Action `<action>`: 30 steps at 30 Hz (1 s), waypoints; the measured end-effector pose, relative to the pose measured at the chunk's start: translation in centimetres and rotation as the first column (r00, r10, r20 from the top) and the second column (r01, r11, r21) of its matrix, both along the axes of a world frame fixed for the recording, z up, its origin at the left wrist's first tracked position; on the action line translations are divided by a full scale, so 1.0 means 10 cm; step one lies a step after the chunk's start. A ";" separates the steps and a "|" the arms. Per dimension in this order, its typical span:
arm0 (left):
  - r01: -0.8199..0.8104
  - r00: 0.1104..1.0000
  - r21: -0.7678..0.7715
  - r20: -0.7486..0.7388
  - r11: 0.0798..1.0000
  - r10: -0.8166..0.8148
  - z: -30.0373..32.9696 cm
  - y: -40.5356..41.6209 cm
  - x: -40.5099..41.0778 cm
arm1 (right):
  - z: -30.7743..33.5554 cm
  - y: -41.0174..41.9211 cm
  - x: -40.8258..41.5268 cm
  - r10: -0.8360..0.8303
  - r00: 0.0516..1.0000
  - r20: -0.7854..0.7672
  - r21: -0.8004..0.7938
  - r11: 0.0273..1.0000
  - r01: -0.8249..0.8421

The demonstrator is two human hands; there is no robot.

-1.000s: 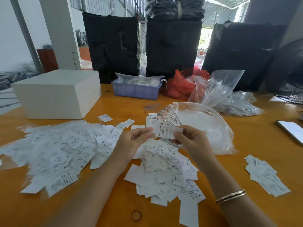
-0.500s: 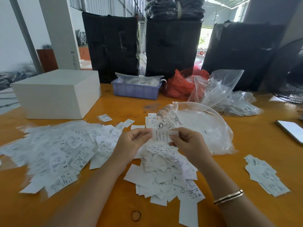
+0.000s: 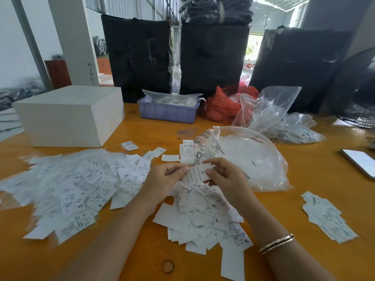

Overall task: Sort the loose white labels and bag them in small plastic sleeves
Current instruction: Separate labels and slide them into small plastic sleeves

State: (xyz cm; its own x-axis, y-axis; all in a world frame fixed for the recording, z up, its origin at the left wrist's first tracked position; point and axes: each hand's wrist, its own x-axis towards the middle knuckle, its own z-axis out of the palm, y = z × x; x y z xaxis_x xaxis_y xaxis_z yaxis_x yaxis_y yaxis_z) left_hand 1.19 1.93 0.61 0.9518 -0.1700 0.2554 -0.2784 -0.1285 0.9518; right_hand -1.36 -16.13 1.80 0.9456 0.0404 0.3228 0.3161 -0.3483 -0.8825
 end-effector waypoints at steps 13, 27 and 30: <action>-0.083 0.994 -0.125 -0.079 0.989 0.074 0.01 0.01 0.06 | 0.09 -0.09 -0.02 -0.143 0.987 0.070 0.393 0.914 0.105; -0.095 0.992 -0.092 -0.093 0.991 0.086 0.01 0.00 0.05 | 0.06 -0.01 -0.03 -0.163 0.974 0.156 0.275 0.954 0.116; -0.097 0.991 -0.101 -0.100 0.990 0.087 0.00 0.00 0.05 | 0.05 -0.02 -0.02 -0.173 0.973 0.155 0.275 0.953 0.126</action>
